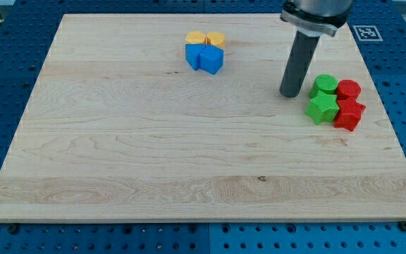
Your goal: Push the triangle to the top left side of the board
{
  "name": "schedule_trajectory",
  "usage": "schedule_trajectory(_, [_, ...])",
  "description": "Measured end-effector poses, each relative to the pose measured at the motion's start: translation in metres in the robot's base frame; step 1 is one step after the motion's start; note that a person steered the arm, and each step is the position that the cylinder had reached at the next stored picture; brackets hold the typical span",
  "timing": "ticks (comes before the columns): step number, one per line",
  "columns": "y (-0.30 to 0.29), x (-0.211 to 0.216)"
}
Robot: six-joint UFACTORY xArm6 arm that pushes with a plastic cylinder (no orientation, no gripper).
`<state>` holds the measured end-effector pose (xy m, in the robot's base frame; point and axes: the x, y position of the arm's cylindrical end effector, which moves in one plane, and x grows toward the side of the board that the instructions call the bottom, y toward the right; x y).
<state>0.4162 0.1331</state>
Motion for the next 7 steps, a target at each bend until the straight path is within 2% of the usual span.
schedule_trajectory(3, [-0.099, 0.011])
schedule_trajectory(7, [-0.127, 0.007])
